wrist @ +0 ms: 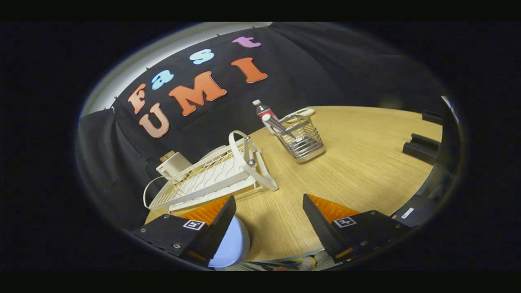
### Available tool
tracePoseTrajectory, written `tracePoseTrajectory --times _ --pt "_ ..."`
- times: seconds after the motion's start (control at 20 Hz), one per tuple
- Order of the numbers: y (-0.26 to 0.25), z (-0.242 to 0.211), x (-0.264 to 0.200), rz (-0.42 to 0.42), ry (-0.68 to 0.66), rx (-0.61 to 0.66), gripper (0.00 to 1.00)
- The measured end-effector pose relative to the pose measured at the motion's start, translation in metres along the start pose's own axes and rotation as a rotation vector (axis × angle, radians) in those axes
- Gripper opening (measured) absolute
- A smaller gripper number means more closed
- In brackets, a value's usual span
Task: Take the plate from the dish rack, then take the spoon from the basket and place it into the plate.
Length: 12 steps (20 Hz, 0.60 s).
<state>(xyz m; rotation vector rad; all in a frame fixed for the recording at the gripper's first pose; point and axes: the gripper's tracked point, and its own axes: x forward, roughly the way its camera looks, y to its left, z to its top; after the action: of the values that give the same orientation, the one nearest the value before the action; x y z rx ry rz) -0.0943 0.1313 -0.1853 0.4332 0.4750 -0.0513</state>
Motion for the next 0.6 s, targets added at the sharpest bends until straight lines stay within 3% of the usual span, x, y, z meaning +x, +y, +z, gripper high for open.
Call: tracePoseTrajectory --times 0.4,0.6 --pt "-0.015 0.089 0.004 -0.102 -0.228 -0.233 0.98" --pt "-0.015 0.109 0.020 -0.113 -0.266 -0.275 0.98"
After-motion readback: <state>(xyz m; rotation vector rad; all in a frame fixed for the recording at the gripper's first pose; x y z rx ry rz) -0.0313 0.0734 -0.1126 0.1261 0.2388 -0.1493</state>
